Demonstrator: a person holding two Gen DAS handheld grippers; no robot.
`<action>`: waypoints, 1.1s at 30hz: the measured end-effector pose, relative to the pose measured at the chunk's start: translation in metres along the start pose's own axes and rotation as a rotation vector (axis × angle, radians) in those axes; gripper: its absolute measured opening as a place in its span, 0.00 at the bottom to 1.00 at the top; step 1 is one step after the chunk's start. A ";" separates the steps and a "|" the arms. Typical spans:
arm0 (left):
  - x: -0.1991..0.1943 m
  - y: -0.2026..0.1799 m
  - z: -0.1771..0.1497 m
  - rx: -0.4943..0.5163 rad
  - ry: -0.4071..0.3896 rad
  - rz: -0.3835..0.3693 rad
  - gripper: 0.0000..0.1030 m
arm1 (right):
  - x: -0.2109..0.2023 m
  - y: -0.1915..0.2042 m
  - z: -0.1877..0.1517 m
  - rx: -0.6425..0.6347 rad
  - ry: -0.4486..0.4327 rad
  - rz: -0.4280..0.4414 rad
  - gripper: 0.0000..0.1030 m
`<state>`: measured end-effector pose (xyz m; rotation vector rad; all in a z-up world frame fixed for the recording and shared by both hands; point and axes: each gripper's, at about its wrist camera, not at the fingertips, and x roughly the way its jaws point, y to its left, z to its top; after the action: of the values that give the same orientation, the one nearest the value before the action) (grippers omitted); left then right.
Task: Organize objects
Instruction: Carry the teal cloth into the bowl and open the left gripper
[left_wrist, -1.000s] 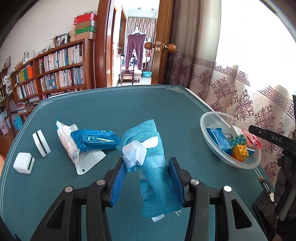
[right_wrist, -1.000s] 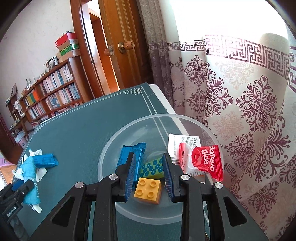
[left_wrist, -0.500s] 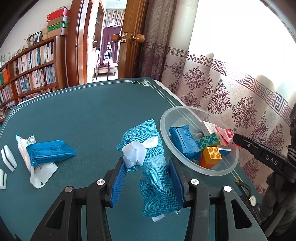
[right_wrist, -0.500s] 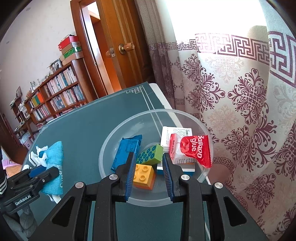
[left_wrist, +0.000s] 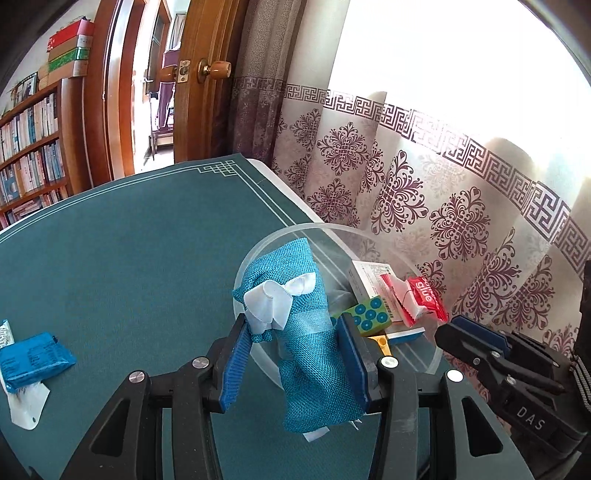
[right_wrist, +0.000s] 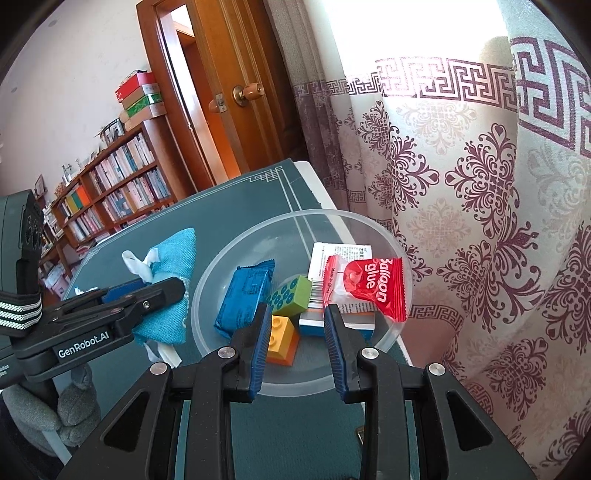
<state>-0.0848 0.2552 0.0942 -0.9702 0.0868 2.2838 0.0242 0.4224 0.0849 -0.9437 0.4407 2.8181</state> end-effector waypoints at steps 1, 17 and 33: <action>0.003 -0.002 0.002 0.000 0.003 -0.005 0.49 | 0.000 0.000 0.000 0.000 -0.001 -0.001 0.30; 0.001 0.002 0.002 -0.013 -0.050 0.033 0.76 | 0.002 -0.006 -0.005 0.020 0.007 0.005 0.30; -0.037 0.031 -0.019 -0.054 -0.106 0.152 0.96 | -0.005 0.027 -0.004 -0.014 0.006 0.045 0.46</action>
<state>-0.0718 0.2053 0.0995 -0.8948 0.0560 2.4839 0.0249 0.3957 0.0910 -0.9572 0.4492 2.8624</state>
